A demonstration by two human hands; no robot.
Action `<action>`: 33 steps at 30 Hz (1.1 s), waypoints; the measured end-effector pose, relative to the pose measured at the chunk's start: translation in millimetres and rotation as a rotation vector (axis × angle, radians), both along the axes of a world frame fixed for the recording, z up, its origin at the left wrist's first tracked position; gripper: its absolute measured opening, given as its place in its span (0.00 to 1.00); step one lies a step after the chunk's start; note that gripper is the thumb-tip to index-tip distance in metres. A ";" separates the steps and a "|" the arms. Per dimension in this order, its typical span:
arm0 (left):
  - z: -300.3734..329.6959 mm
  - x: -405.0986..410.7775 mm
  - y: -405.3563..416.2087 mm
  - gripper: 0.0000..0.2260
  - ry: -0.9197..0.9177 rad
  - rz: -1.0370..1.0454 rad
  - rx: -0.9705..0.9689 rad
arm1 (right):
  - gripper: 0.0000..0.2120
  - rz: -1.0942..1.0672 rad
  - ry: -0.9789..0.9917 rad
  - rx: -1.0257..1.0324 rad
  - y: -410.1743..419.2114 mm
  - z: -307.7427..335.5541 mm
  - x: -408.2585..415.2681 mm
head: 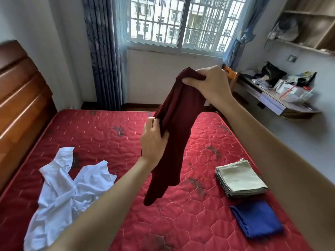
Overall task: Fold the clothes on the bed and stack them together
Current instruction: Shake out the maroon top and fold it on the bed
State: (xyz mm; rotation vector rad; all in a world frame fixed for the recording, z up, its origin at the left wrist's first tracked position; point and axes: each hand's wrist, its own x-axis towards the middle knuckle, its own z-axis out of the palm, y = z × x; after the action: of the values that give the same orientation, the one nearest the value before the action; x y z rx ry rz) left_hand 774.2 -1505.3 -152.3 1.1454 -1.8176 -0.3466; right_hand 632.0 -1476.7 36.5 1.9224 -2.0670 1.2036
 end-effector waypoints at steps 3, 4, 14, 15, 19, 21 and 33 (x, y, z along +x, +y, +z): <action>-10.8 9.2 -12.6 0.09 0.072 -0.110 -0.009 | 0.12 0.015 -0.083 -0.022 14.6 -8.7 -12.7; -14.7 14.0 -16.3 0.07 0.064 -0.151 -0.031 | 0.12 0.025 -0.110 -0.018 19.9 -13.5 -18.4; -28.1 54.3 18.0 0.04 -0.038 -0.282 -0.131 | 0.13 0.038 -0.263 0.027 84.4 -57.9 -69.0; -34.6 55.5 33.7 0.04 -0.057 -0.264 -0.128 | 0.15 0.042 -0.269 0.028 92.6 -58.1 -72.6; -66.7 54.1 108.6 0.01 -0.044 -0.143 -0.017 | 0.13 0.071 -0.261 0.088 136.2 -69.0 -83.3; -73.0 52.0 143.9 0.01 -0.007 -0.081 0.025 | 0.14 0.084 -0.233 0.112 164.6 -80.4 -89.8; -21.7 42.9 285.0 0.11 0.029 -0.316 0.162 | 0.18 0.266 -0.367 0.170 256.8 -60.2 -150.5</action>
State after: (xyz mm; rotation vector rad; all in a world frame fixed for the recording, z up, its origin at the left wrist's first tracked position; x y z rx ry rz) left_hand 817.1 -1220.3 -174.0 0.9528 -1.9742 -0.7016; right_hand 481.5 -1219.9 -23.6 2.2578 -2.1938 1.5902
